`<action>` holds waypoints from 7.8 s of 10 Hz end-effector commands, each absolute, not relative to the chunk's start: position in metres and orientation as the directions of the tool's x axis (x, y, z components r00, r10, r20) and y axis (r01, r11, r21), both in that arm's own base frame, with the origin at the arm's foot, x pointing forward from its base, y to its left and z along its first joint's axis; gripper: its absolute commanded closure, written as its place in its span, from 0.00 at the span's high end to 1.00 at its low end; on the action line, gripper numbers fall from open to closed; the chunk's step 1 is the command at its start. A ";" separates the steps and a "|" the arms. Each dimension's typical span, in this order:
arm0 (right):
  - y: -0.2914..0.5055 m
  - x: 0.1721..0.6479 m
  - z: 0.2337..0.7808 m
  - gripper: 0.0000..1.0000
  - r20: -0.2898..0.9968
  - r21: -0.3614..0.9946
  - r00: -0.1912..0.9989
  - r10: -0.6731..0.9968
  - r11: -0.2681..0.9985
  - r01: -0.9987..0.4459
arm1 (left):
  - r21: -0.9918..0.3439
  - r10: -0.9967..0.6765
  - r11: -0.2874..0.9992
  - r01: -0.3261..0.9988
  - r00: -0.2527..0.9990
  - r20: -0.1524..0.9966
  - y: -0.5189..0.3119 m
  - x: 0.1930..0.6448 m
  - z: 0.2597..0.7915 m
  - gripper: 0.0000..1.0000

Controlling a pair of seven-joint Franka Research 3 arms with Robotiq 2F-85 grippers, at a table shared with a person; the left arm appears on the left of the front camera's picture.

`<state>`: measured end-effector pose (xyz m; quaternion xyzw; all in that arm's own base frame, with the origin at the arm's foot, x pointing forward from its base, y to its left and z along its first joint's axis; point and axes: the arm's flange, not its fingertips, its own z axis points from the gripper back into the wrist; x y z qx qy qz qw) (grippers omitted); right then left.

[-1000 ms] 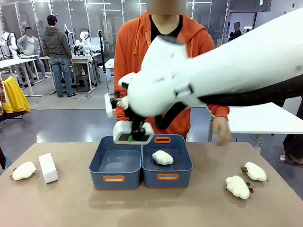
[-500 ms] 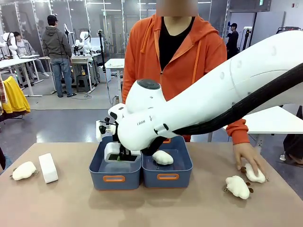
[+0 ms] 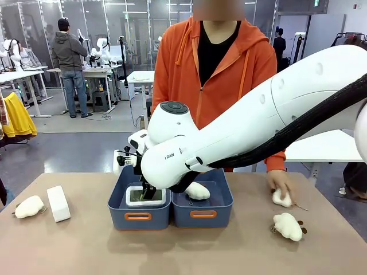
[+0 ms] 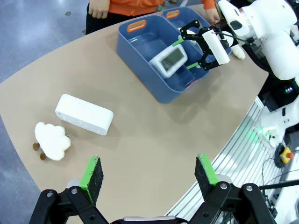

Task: Sort the digital clocks into the basket.
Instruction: Pick up the Digital clock from the table and place it into the empty Plastic storage basket.

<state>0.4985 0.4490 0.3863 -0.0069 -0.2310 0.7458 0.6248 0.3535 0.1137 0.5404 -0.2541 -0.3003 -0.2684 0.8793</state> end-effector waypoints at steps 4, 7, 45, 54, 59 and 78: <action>0.448 0.499 0.388 1.00 0.287 -0.349 -0.209 0.935 -0.101 -0.932 | -0.289 -0.322 0.711 0.641 0.662 0.677 0.115 0.353 0.540 1.00; 0.448 0.499 0.388 1.00 0.287 -0.349 -0.209 0.935 -0.101 -0.932 | -0.289 -0.322 0.711 0.641 0.662 0.677 0.115 0.353 0.540 1.00; -0.019 0.360 0.517 1.00 0.713 0.212 0.635 0.298 0.772 -0.599 | -0.302 -0.228 0.832 0.465 0.783 0.579 0.098 0.353 0.548 1.00; -0.019 0.360 0.517 1.00 0.713 0.212 0.635 0.298 0.772 -0.599 | -0.286 -0.184 0.826 0.485 0.713 0.676 0.126 0.339 0.575 1.00; -0.019 0.360 0.517 1.00 0.713 0.212 0.635 0.298 0.772 -0.599 | -0.304 -0.141 0.856 0.417 0.755 0.640 0.117 0.355 0.575 1.00; -0.019 0.360 0.517 1.00 0.713 0.212 0.635 0.298 0.772 -0.599 | -0.093 0.545 0.837 -0.539 0.836 0.058 0.005 0.561 0.340 1.00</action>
